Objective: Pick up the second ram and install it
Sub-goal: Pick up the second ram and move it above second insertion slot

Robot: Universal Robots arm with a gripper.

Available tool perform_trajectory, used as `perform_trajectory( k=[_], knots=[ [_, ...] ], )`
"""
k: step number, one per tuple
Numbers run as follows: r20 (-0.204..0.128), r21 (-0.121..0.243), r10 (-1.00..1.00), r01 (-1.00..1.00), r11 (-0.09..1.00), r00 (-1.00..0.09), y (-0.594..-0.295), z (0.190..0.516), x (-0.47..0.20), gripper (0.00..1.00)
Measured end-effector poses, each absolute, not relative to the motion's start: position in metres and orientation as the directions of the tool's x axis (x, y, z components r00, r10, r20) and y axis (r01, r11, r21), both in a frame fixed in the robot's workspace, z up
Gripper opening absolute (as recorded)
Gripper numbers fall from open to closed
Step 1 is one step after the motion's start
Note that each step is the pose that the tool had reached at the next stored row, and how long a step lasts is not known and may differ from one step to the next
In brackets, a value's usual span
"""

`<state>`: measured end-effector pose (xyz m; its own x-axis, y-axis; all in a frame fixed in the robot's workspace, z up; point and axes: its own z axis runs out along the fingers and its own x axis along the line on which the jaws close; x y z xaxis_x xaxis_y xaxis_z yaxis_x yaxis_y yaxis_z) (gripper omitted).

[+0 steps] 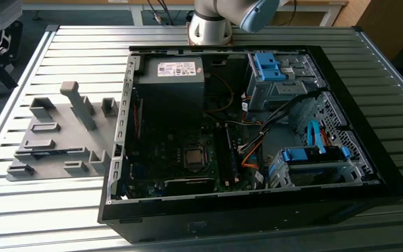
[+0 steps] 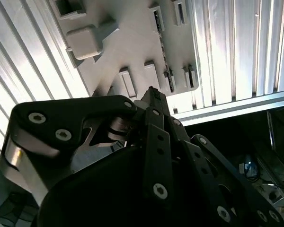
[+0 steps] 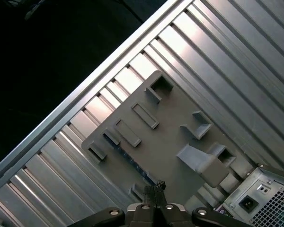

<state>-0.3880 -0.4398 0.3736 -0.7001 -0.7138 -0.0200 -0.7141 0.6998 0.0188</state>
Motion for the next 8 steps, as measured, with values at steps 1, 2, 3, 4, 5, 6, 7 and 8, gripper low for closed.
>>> perform_trajectory(
  k=[1,2,3,4,5,6,7,8],
  knots=[
    [-0.020,0.019,-0.726,-0.727,0.687,-0.687,-0.4398,0.3735,-0.3879,0.11],
    [-0.020,0.019,-0.739,-0.739,0.674,-0.674,-0.4398,0.3733,-0.3879,0.11],
    [-0.020,0.019,-0.751,-0.751,0.660,-0.661,-0.4398,0.3732,-0.3879,0.11],
    [-0.020,0.019,-0.762,-0.763,0.647,-0.647,-0.4398,0.3730,-0.3879,0.11],
    [-0.020,0.019,-0.774,-0.775,0.632,-0.632,-0.4398,0.3727,-0.3879,0.11],
    [-0.020,0.019,-0.786,-0.786,0.618,-0.618,-0.4398,0.3724,-0.3879,0.11],
    [-0.020,0.019,-0.797,-0.797,0.604,-0.604,-0.4398,0.3721,-0.3879,0.11],
    [-0.020,0.019,-0.808,-0.808,0.589,-0.590,-0.4398,0.3718,-0.3879,0.11]
  ],
)
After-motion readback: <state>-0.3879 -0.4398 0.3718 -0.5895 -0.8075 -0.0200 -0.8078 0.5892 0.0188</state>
